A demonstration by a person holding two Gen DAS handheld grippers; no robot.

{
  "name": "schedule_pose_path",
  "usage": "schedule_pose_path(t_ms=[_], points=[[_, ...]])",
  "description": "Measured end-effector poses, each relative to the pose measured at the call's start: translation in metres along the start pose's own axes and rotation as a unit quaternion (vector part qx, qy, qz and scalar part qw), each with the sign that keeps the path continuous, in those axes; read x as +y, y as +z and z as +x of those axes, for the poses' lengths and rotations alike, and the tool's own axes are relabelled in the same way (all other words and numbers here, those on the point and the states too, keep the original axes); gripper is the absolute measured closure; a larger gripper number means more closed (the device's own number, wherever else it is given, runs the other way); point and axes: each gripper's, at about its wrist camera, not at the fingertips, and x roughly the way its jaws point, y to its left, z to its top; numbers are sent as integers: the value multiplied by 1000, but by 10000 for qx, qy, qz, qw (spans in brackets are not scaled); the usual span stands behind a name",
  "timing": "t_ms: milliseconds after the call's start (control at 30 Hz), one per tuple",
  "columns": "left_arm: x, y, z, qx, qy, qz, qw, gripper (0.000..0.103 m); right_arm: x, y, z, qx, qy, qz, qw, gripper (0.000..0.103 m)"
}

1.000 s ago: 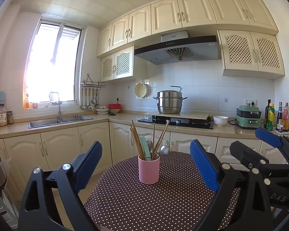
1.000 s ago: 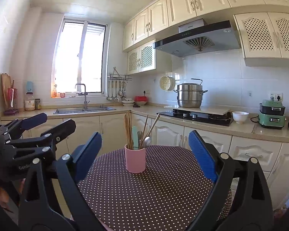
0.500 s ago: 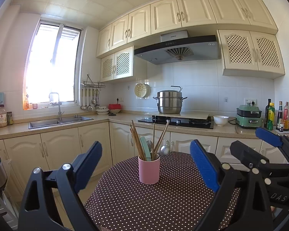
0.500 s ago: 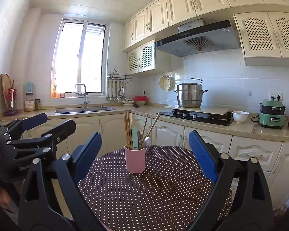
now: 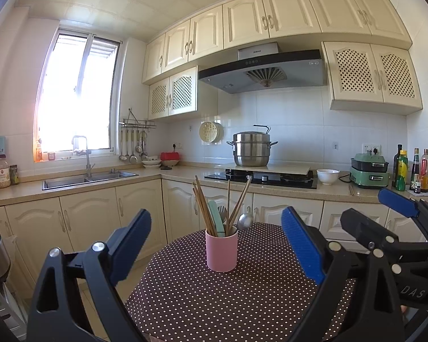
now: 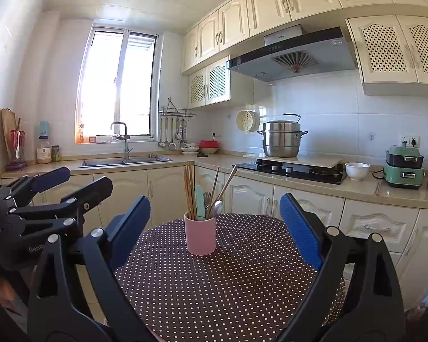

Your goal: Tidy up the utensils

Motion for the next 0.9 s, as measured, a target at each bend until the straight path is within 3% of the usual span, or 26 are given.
schedule_pose_path(t_ms=[900], points=[[1, -3, 19, 98, 8, 47, 9999, 12, -2, -8, 17, 104, -17, 86, 9999, 12]])
